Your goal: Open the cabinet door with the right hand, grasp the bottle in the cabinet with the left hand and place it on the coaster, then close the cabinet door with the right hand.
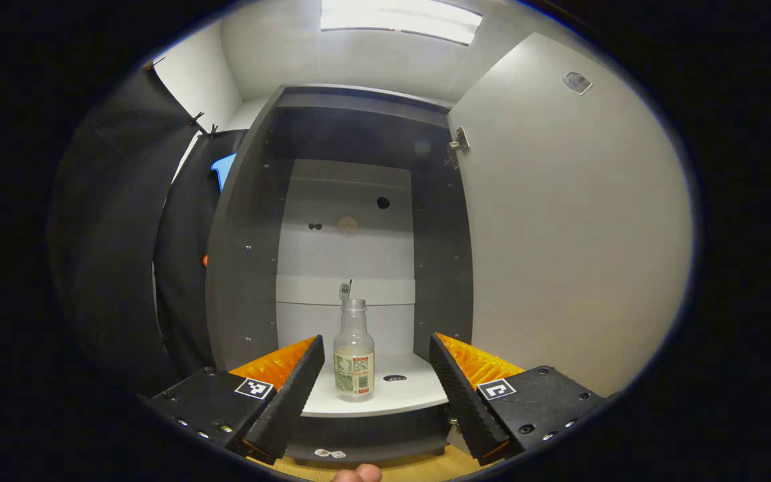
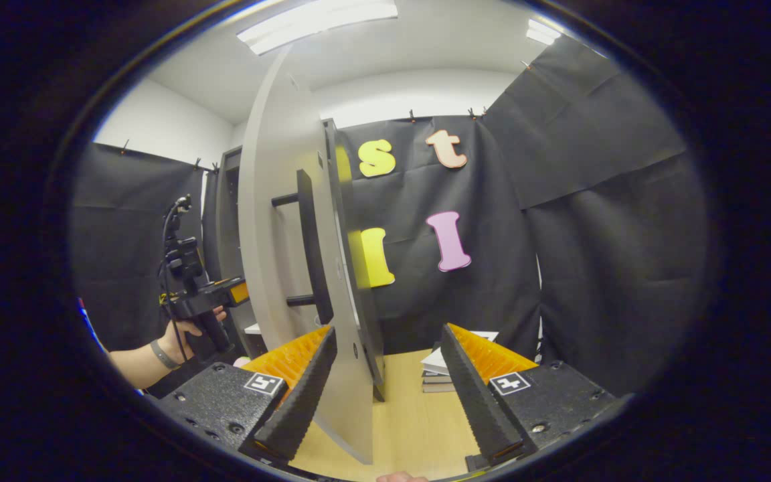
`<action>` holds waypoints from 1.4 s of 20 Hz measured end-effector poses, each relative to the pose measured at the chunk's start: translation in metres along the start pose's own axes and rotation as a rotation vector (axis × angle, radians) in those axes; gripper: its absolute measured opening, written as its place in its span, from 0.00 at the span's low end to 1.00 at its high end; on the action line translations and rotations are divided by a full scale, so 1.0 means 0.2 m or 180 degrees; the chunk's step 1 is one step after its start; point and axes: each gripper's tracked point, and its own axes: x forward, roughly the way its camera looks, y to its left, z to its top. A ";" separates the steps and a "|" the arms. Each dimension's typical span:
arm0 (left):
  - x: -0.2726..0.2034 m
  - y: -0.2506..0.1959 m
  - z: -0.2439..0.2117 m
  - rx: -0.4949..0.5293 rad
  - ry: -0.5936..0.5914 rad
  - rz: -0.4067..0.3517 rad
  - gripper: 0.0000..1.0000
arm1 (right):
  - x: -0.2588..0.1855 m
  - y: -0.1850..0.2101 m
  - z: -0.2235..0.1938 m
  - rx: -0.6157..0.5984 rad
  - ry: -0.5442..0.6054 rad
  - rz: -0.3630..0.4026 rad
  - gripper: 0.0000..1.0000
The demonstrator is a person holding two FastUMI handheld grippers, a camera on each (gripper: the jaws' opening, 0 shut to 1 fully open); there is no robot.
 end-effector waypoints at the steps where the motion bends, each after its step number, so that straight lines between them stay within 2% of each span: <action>1: 0.07 0.00 -0.01 0.0070 -0.0006 -0.0002 0.95 | 0.00 -0.02 0.00 -0.0013 0.0000 -0.0043 0.96; 5: 0.30 0.00 -0.07 0.0050 0.0030 -0.0038 0.95 | -0.01 -0.05 0.03 0.0046 -0.0062 -0.0111 0.97; 8: 0.43 0.04 -0.10 0.0085 0.0079 0.0026 0.96 | -0.01 -0.06 0.03 0.0110 -0.0052 -0.0135 0.97; 19: 0.73 0.19 -0.20 0.0078 0.0257 0.0160 0.96 | -0.01 -0.18 -0.05 0.0136 0.0049 -0.0375 0.97; 20: 0.74 0.20 -0.21 0.0068 0.0281 0.0145 0.89 | -0.01 -0.19 -0.05 0.0146 0.0053 -0.0391 0.97; 21: 0.74 0.20 -0.22 0.0059 0.0299 0.0137 0.74 | -0.01 -0.20 -0.05 0.0155 0.0046 -0.0399 0.97; 23: 0.76 0.22 -0.23 0.0083 0.0323 0.0153 0.74 | -0.01 -0.22 -0.04 0.0171 0.0034 -0.0430 0.97; 24: 0.76 0.22 -0.25 0.0085 0.0365 0.0132 0.68 | -0.01 -0.22 -0.05 0.0184 0.0026 -0.0437 0.97; 25: 0.76 0.21 -0.26 0.0081 0.0407 0.0108 0.67 | -0.01 -0.22 -0.05 0.0203 0.0023 -0.0437 0.97; 27: 0.76 0.20 -0.26 0.0070 0.0431 0.0048 0.37 | -0.01 -0.22 -0.05 0.0237 0.0014 -0.0416 0.97; 28: 0.75 0.20 -0.26 0.0045 0.0448 0.0032 0.45 | -0.01 -0.21 -0.05 0.0241 0.0019 -0.0406 0.96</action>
